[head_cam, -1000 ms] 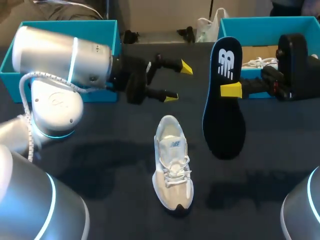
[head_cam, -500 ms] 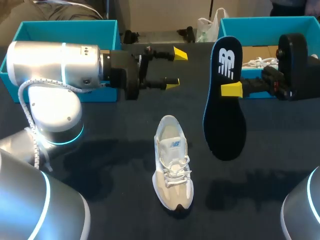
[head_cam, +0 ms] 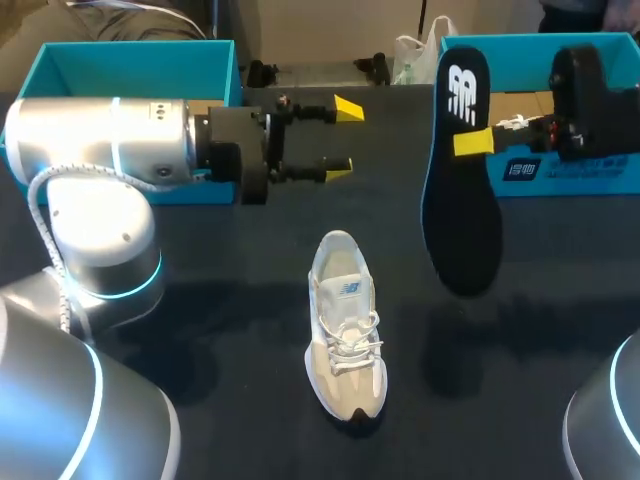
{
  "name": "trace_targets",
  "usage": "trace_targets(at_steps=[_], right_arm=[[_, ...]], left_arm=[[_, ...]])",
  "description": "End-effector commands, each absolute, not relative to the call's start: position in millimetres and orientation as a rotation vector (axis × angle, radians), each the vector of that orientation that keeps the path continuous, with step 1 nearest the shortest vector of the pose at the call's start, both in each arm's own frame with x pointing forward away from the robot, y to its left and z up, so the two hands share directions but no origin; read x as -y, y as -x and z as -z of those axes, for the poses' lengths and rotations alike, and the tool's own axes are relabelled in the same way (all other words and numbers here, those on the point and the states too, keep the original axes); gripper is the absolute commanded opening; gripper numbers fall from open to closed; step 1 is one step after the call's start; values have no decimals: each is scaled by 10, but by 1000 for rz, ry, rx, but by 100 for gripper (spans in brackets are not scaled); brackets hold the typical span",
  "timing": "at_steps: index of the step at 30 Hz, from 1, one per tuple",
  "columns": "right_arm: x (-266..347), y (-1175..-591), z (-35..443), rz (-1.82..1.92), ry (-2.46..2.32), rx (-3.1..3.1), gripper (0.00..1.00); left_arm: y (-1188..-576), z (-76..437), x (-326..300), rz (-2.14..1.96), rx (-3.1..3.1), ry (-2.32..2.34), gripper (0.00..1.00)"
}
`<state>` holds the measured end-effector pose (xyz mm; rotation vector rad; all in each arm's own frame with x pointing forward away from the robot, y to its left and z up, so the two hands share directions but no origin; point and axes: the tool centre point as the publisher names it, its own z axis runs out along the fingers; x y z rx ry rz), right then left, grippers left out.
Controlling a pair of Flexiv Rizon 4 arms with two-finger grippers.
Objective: Take the shoe out of the shoebox, open the shoe tongue, remove and reinsert the insole, then place the shoe into the shoebox
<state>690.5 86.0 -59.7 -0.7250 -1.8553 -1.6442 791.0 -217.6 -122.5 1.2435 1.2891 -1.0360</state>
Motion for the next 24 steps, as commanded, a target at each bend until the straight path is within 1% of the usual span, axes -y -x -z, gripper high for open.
trace_targets(at_steps=[1,9,13,18,24], right_arm=[[-911,-7106,677,1596,660,1854,0],[-911,-7106,677,1596,660,1854,0],[-894,-7362,761,1470,795,1759,0],[-870,-7621,821,1406,911,1676,0],[-838,-7681,867,1412,952,1651,0]], left_arm=[[-7924,1216,2179,1036,-1289,-1247,100],[-7924,1216,2179,1036,-1289,-1247,100],[-7924,1216,2179,1036,-1289,-1247,100],[-7924,1216,2179,1036,-1289,-1247,100],[-7924,1216,2179,1036,-1289,-1247,100]])
